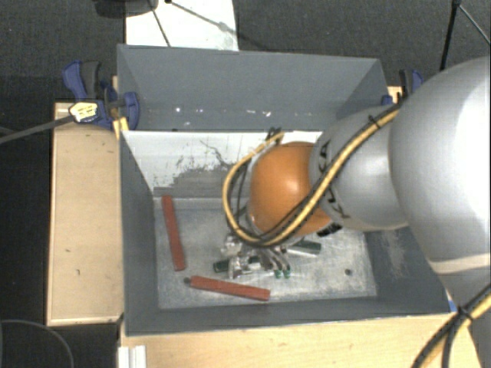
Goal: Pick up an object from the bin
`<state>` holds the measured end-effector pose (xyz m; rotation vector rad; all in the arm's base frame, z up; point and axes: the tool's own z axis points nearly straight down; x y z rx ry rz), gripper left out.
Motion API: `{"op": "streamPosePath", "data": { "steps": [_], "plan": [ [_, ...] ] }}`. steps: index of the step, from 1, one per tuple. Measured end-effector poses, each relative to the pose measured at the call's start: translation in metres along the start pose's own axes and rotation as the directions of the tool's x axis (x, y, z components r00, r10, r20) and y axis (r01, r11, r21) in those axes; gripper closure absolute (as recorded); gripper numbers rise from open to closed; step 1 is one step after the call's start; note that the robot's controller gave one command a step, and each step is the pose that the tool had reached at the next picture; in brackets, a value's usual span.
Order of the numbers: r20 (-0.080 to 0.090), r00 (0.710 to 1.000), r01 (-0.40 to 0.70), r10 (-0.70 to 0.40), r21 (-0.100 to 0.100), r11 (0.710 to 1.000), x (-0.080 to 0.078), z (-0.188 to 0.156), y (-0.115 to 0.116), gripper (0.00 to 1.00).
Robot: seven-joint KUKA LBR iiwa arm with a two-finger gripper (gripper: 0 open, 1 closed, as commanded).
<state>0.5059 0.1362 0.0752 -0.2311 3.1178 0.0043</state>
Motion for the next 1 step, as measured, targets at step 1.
{"op": "streamPosePath", "data": {
  "steps": [1],
  "plan": [
    [-0.011, 1.0, 0.003, -0.003, 0.001, 1.0, 0.0074, -0.156, -0.0269, 1.0]
  ]
}}
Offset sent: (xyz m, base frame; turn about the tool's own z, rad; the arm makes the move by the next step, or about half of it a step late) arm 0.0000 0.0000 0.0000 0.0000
